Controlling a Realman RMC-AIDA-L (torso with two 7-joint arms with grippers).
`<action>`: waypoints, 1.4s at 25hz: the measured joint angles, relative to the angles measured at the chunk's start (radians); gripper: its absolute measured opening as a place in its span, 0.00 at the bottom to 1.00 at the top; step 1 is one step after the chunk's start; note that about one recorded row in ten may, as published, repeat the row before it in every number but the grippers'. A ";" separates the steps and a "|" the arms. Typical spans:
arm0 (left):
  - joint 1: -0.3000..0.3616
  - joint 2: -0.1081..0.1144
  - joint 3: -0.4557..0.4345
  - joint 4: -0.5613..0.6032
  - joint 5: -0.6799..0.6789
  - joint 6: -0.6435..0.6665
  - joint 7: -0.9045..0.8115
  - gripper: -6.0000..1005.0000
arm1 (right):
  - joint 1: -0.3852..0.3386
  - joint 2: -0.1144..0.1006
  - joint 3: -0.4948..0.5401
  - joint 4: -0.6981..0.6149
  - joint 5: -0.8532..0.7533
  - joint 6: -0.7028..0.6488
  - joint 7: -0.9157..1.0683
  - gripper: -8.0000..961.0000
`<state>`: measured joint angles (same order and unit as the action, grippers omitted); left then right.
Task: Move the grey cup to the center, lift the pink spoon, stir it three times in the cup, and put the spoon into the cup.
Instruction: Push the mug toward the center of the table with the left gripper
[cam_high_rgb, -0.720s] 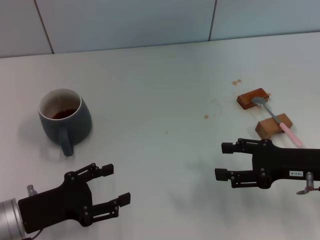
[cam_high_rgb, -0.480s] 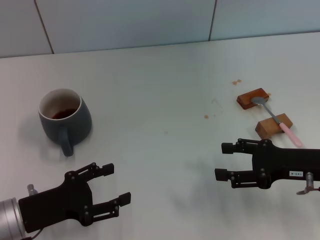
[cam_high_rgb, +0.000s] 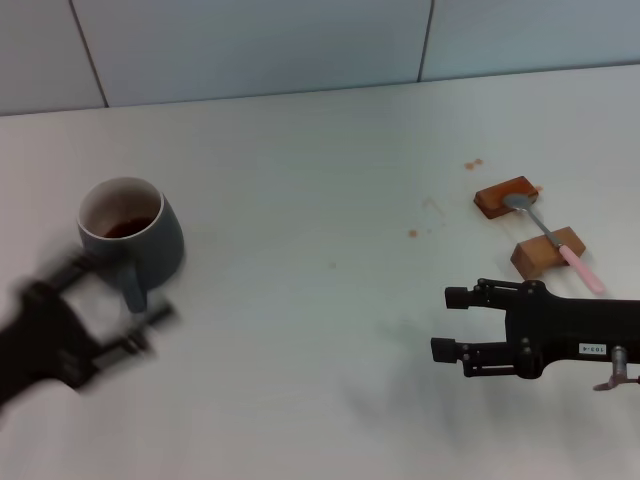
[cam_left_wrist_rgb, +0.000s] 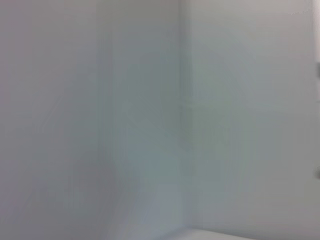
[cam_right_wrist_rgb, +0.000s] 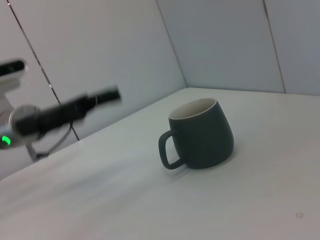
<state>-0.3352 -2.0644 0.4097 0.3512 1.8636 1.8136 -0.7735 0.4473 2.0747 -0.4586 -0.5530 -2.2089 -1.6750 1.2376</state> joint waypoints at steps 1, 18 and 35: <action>0.008 0.000 -0.034 0.009 -0.026 -0.011 0.012 0.80 | 0.000 0.000 0.000 0.000 0.000 0.000 0.000 0.86; -0.087 -0.012 -0.472 -0.393 -0.280 -0.537 1.224 0.37 | 0.002 0.001 0.000 0.010 0.000 0.000 -0.005 0.86; -0.174 -0.011 -0.437 -0.416 -0.178 -0.754 1.288 0.00 | -0.003 0.001 -0.022 0.010 0.000 0.000 0.000 0.86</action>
<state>-0.5087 -2.0754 -0.0271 -0.0650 1.6854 1.0593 0.5147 0.4440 2.0755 -0.4807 -0.5430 -2.2094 -1.6751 1.2374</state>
